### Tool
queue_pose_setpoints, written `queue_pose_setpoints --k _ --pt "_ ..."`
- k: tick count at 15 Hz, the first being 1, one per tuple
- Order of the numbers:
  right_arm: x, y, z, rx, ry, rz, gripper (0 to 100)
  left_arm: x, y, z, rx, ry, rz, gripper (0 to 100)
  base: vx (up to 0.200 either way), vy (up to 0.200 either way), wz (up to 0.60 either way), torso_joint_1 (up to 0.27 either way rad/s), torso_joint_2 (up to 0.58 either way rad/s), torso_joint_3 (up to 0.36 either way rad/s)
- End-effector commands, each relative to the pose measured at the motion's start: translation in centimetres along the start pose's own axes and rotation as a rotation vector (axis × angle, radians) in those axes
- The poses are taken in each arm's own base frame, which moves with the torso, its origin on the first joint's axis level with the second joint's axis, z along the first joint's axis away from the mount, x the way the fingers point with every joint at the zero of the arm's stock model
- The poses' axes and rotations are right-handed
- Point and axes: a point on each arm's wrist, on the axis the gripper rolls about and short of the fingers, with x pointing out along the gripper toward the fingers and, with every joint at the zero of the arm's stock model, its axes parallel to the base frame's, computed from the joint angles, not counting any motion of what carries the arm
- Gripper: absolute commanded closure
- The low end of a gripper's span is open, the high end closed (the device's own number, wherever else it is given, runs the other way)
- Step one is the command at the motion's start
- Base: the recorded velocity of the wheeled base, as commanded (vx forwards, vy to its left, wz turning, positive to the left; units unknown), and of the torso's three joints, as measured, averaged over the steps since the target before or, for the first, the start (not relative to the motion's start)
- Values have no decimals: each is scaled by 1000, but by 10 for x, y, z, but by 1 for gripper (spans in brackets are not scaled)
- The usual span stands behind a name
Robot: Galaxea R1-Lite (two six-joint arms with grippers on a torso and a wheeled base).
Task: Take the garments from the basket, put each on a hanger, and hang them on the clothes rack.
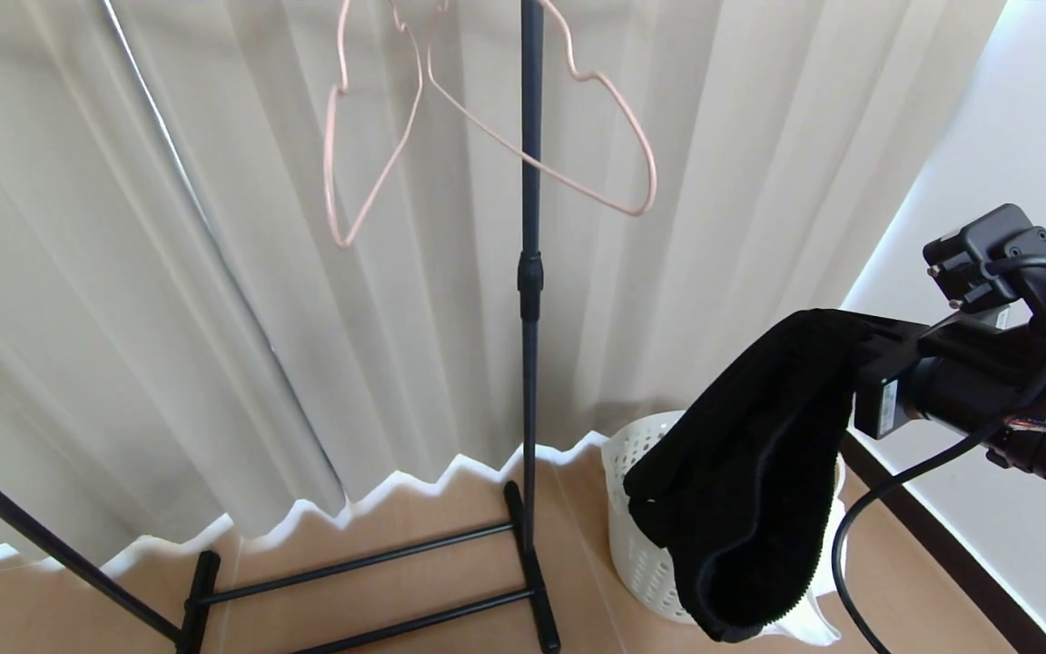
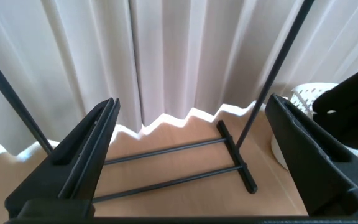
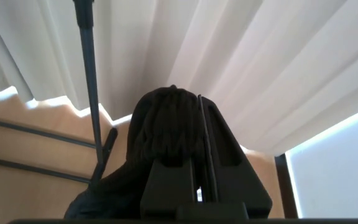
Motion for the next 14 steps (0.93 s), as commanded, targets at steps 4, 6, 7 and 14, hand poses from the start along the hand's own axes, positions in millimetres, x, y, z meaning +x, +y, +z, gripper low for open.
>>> queue_pose_setpoints --k 4,6,7,14 --pt "1 -2 -1 0 3 -10 100 0 0 0 0 0 0 0 0 0 0 91 -453 -179" --pt "1 -2 -2 0 7 -8 100 0 0 0 0 0 0 0 0 0 0 110 -471 -183" --pt "1 -2 -2 0 7 -8 100 0 0 0 0 0 0 0 0 0 0 115 -486 -261" --pt "2 -3 -2 0 9 -13 100 0 0 0 0 0 0 0 0 0 0 161 -510 -335"
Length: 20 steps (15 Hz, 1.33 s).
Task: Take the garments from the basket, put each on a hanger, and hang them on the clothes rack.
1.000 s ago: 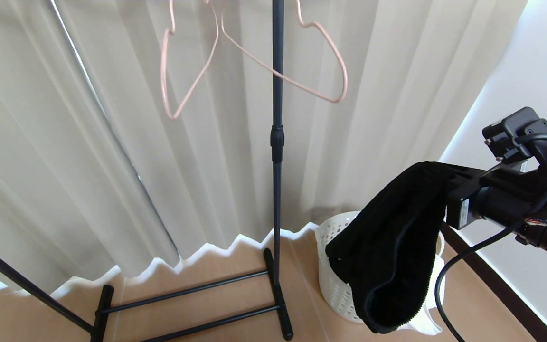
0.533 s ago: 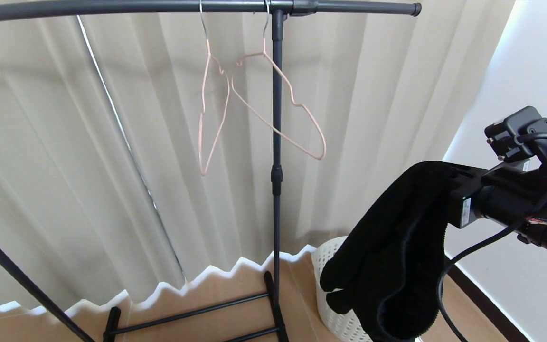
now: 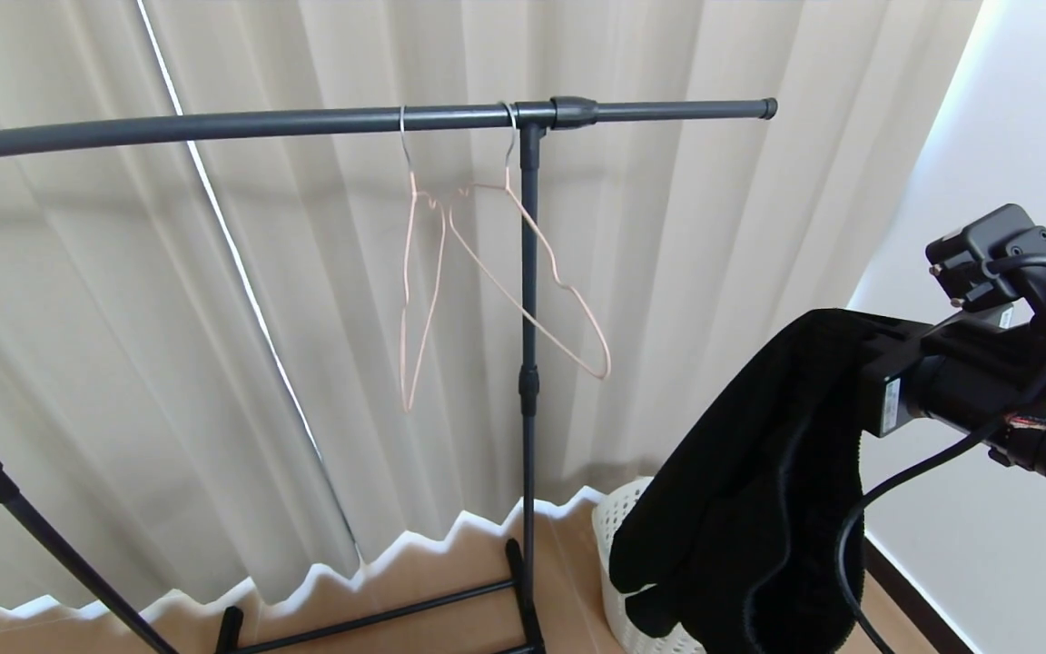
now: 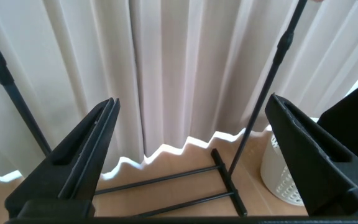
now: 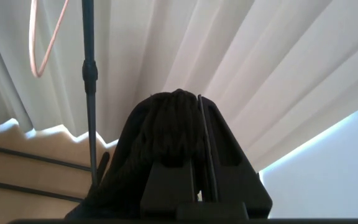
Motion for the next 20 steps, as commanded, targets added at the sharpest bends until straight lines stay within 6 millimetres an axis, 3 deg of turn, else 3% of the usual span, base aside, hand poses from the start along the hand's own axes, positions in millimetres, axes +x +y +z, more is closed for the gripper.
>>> queue_pose_setpoints --k 1,9,20 --pt "1 0 -1 -1 5 1 100 0 0 0 0 -2 0 0 0 0 0 188 -540 -349" --pt "4 1 -3 -2 17 2 100 0 0 0 0 -1 0 0 0 0 0 219 -569 -344" --pt "4 1 -4 -4 19 1 100 0 0 0 -6 -3 9 0 0 0 0 166 -377 -216"
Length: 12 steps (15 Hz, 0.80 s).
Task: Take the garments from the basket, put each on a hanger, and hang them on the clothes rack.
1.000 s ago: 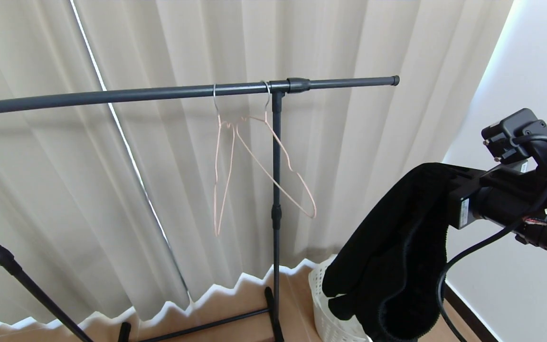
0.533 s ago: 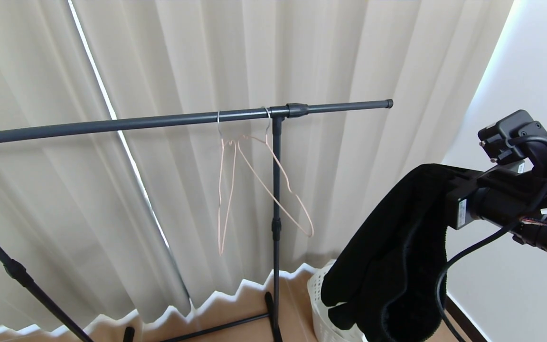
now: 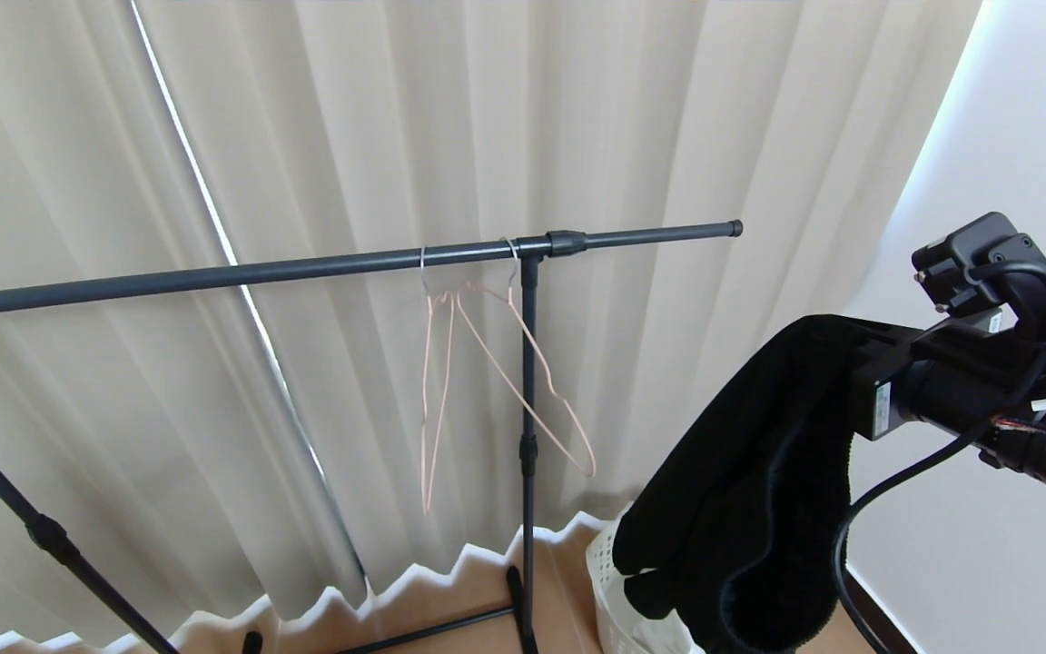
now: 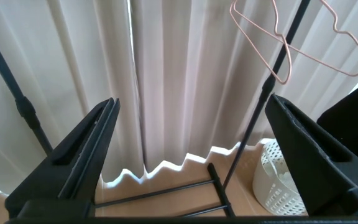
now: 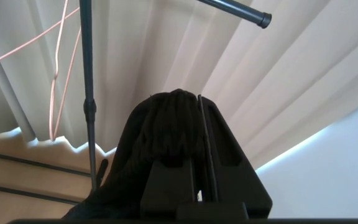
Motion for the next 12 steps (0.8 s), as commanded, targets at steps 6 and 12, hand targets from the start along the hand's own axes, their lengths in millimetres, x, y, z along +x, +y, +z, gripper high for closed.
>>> queue_pose_setpoints --k 6,12 --pt "0 1 -2 -21 6 2 100 0 0 -1 9 1 1 0 0 0 0 148 -329 -177" --pt "0 -4 -3 -20 11 -14 100 0 0 0 -2 -2 4 0 0 0 400 2 -2 2"
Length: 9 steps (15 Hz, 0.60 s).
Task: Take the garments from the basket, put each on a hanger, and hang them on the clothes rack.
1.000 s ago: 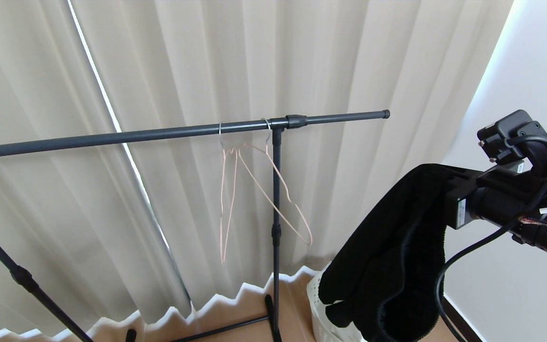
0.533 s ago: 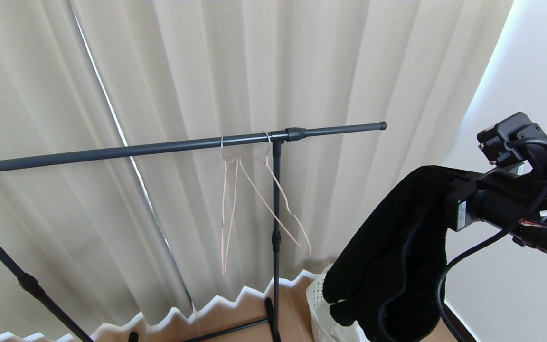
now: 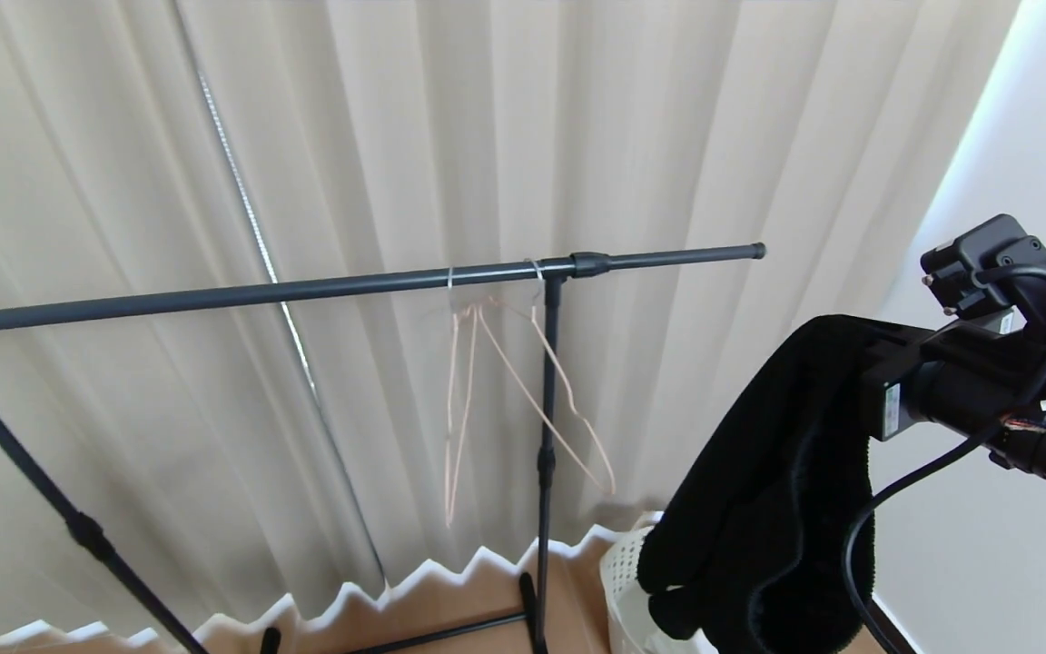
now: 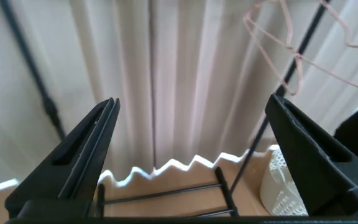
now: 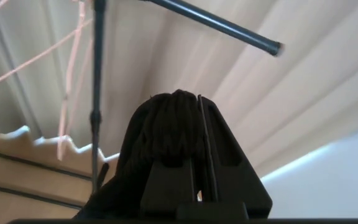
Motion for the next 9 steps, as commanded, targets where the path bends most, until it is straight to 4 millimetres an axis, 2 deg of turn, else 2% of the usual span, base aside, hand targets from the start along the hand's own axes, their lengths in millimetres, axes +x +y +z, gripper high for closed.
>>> queue_pose_setpoints --k 1,2,5,9 --pt "1 0 -1 -1 4 1 100 0 0 0 -2 2 -1 0 0 0 600 12 -2 2" --pt "1 0 -1 -1 4 1 100 0 0 0 -2 2 -1 0 0 0 600 22 -2 -2" --pt "1 0 -1 -1 6 1 100 0 0 0 -3 2 -2 0 0 0 0 0 0 0" --pt "2 0 -1 -1 6 1 100 0 0 0 -16 1 -7 0 -200 0 0 6 4 1"
